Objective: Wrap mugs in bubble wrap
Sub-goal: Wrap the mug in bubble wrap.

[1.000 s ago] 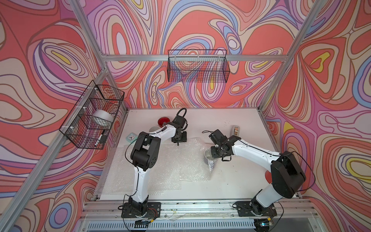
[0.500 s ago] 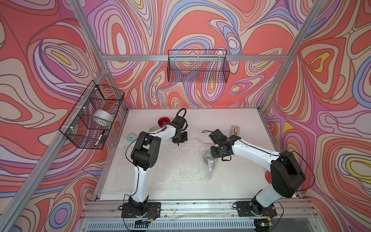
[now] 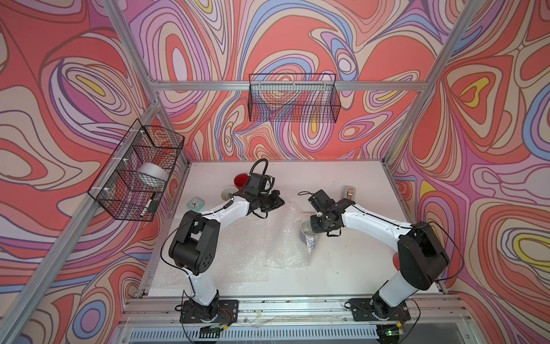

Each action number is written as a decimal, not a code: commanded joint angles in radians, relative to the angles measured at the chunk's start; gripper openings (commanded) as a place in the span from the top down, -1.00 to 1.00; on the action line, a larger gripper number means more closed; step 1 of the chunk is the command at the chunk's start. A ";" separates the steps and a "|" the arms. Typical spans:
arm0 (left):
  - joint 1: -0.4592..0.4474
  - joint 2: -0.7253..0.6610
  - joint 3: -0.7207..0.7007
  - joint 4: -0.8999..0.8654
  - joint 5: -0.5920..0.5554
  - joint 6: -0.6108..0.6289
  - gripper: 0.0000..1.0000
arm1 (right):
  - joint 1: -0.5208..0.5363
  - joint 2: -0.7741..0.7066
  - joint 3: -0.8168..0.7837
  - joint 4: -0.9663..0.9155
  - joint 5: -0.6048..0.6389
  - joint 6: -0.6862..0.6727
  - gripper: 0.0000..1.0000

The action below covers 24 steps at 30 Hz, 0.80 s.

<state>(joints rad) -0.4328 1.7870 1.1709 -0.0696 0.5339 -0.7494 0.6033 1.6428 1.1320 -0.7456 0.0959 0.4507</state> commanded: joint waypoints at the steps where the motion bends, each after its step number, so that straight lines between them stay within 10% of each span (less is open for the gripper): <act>1: -0.015 -0.034 -0.034 0.115 0.072 -0.074 1.00 | 0.002 0.024 0.027 0.018 -0.042 0.009 0.86; 24: -0.216 -0.081 -0.147 0.229 0.049 -0.188 1.00 | 0.004 0.024 0.021 0.093 -0.128 0.081 0.79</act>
<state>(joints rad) -0.6415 1.7306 1.0569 0.1329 0.6029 -0.9112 0.6037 1.6711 1.1496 -0.6922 0.0017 0.5011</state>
